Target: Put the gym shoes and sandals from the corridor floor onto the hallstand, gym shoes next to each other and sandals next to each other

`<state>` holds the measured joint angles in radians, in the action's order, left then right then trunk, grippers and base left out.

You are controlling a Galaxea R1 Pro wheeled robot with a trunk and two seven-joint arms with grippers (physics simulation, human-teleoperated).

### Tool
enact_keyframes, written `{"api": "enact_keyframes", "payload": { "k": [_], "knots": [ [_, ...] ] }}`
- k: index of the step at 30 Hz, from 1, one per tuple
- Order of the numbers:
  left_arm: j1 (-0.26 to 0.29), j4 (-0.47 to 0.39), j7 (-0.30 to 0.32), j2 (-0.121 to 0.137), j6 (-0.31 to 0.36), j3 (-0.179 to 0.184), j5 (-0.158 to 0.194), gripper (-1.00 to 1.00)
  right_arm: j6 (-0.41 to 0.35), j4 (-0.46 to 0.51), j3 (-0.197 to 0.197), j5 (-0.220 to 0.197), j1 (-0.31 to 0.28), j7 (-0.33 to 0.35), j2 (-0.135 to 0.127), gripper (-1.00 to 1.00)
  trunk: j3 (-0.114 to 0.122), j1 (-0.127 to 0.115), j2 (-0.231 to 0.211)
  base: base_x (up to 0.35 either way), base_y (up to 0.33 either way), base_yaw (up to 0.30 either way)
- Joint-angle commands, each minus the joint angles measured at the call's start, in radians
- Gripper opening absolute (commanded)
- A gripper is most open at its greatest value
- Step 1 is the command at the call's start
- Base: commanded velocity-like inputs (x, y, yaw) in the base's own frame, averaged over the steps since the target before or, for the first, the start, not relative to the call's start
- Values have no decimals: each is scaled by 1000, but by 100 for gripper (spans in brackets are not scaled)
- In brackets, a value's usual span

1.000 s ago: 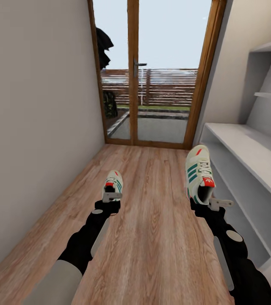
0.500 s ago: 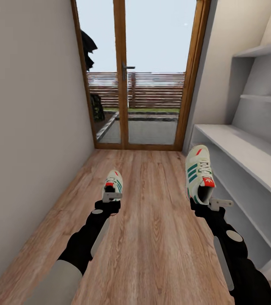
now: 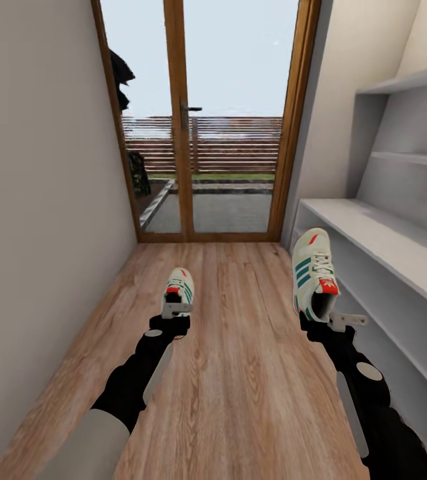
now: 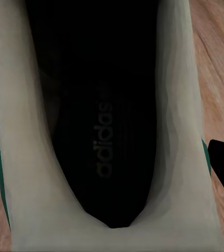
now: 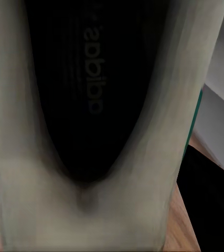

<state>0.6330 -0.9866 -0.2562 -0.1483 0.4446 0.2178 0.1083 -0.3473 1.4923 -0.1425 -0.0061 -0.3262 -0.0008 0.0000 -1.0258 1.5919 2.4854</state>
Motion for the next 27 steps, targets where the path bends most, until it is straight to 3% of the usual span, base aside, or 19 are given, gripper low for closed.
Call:
{"api": "enact_keyframes", "payload": {
  "k": [1, 10, 27],
  "knots": [
    [1, -1, -9, 0, 3, 3, 10, -100, -6, 2, 0, -1, -1, -1, 0, -100, -1, 0, 0, 293, 203, -11],
    [1, -1, -9, 0, 3, 3, 10, -100, -6, 2, 0, -1, -1, -1, 0, -100, 4, 0, 0, 295, 199, -91],
    [1, -1, -9, 0, 2, 3, 10, -100, -6, 2, 0, -2, -1, -1, 0, -100, 22, 0, 0, 296, 196, -231]
  ]
}}
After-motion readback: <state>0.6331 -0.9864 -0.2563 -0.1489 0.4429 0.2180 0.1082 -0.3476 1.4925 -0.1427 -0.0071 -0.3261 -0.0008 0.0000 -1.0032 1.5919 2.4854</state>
